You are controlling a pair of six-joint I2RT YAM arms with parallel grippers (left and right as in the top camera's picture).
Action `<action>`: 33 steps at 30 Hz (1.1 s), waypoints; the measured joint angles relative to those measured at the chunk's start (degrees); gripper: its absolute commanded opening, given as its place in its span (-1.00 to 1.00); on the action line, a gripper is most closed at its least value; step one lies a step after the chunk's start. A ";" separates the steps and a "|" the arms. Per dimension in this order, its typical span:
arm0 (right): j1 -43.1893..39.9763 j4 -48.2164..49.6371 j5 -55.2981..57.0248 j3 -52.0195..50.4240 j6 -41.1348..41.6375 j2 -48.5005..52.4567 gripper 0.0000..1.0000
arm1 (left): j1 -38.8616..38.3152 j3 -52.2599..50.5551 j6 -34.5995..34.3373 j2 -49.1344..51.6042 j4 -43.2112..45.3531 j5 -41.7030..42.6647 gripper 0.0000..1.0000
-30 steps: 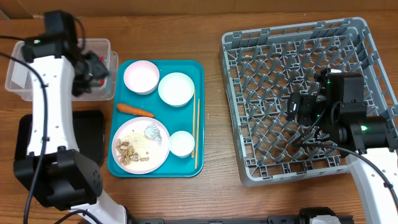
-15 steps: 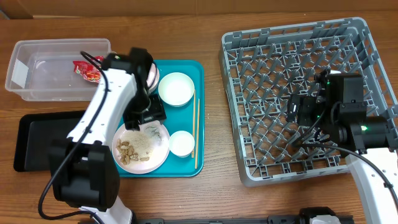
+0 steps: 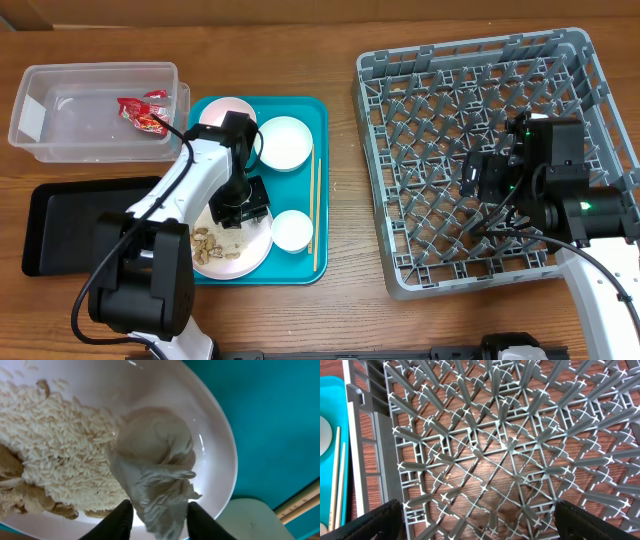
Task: Sort waste into correct bins and load items into the dishwasher
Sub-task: 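Grasp the white napkin from the plate and drop it in the clear bin, then grasp the small white cup with the left gripper and lift it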
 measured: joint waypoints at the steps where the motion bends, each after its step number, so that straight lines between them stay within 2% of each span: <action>1: 0.00 0.00 0.00 0.00 0.00 0.00 1.00 | 0.00 -0.04 0.07 0.00 0.31 -0.02 -0.76; 3: 0.00 -0.04 0.02 0.00 -0.02 0.00 1.00 | 0.00 -0.04 -0.09 0.00 0.50 -0.11 -0.92; 8: 0.00 -0.04 0.02 0.00 0.00 0.00 1.00 | 0.22 0.09 -0.20 0.00 0.17 -0.22 -0.92; 11: 0.00 -0.09 0.00 0.00 0.02 0.00 1.00 | 1.49 3.23 -0.17 0.00 -3.67 -0.48 -0.92; 17: 0.00 -0.20 0.48 0.07 0.02 0.00 1.00 | 8.92 22.64 3.04 0.02 -12.90 -1.07 -0.92; 22: 0.00 -0.22 0.68 0.07 0.04 0.00 1.00 | 17.00 35.43 5.22 -0.11 -11.15 -3.74 -0.92; 23: 0.00 -0.20 0.70 0.07 0.00 0.00 1.00 | 18.97 36.89 5.44 -0.24 -9.18 -4.37 -0.87; 24: 0.00 -0.22 0.72 0.07 0.00 0.00 1.00 | 20.79 37.68 5.60 -0.35 -7.39 -4.90 -0.71; 27: 0.00 -0.20 0.96 0.07 0.02 0.00 1.00 | 24.41 38.10 6.27 -0.44 -3.89 -5.99 0.28; 28: 0.00 -0.20 0.96 0.07 0.02 0.00 1.00 | 25.09 38.10 6.47 -0.39 -2.97 -6.25 0.49; 30: 0.00 -0.24 1.05 0.07 0.00 0.00 1.00 | 25.55 38.10 6.60 -0.39 -1.20 -6.62 0.52; 33: 0.00 -0.28 1.07 0.07 0.02 0.00 1.00 | 25.51 38.10 6.75 -0.37 1.57 -6.67 0.32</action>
